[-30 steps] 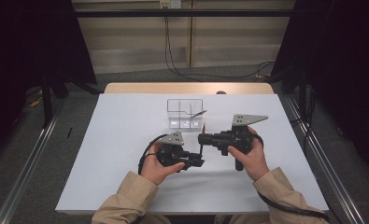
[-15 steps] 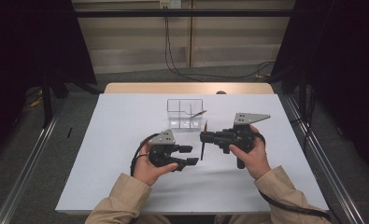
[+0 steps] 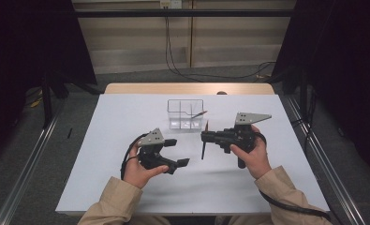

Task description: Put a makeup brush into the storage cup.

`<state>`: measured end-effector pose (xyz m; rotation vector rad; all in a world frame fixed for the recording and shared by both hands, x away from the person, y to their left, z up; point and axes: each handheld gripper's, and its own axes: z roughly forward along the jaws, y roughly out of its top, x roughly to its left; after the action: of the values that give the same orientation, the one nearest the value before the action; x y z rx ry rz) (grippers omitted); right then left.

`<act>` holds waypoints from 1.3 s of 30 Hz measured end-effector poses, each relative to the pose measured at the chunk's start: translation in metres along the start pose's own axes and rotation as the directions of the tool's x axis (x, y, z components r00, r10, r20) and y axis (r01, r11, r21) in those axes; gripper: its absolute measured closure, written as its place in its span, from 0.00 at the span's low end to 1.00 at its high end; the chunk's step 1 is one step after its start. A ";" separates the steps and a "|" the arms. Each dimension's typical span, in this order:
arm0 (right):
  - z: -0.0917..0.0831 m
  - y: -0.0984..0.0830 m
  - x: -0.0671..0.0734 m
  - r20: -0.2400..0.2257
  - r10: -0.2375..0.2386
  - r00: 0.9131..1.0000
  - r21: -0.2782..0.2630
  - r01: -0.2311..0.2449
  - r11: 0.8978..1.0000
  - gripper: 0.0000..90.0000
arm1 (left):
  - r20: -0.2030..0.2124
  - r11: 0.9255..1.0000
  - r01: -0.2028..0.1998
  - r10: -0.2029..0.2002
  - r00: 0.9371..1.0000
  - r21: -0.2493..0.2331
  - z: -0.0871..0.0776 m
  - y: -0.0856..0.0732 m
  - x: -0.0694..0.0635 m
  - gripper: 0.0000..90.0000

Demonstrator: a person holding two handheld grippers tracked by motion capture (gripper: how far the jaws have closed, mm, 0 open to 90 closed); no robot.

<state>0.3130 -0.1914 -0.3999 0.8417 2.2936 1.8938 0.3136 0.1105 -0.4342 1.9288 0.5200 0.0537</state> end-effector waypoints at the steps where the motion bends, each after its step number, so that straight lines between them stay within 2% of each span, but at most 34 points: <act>1: 0.000 0.000 0.000 0.002 0.000 1.000 0.001 0.000 1.000 0.93 | -0.009 1.000 0.004 -0.004 1.000 0.002 -0.002 0.000 0.001 0.07; 6: 0.000 0.001 0.000 -0.001 -0.005 1.000 -0.001 0.005 1.000 0.93 | -0.023 1.000 -0.020 0.020 1.000 0.012 -0.012 -0.003 0.004 0.02; 8: -0.001 0.002 0.000 0.000 -0.005 1.000 -0.003 0.005 1.000 0.93 | -0.022 1.000 -0.018 0.018 1.000 0.004 -0.016 -0.004 0.006 0.01; 11: -0.001 0.002 0.000 0.002 -0.007 1.000 -0.004 0.007 1.000 0.93 | -0.033 0.999 -0.035 0.035 0.999 -0.001 -0.023 -0.005 0.007 0.00; 19: -0.002 0.002 -0.001 0.006 -0.010 1.000 -0.007 0.010 1.000 0.93 | -0.066 0.997 -0.053 0.049 0.997 -0.058 -0.041 -0.008 0.010 0.00; 26: -0.003 0.002 -0.002 0.002 -0.013 1.000 -0.012 0.013 1.000 0.93 | -0.079 0.994 -0.044 0.036 0.996 -0.102 -0.055 -0.013 0.015 0.00; 39: -0.005 0.004 -0.003 0.011 -0.017 1.000 -0.014 0.017 1.000 0.93 | -0.127 0.992 -0.047 0.032 0.991 -0.116 -0.076 -0.021 0.022 0.00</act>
<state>0.3153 -0.1972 -0.3961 0.8264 2.2715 1.8916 0.3061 0.1917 -0.4261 1.8271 0.5500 0.2276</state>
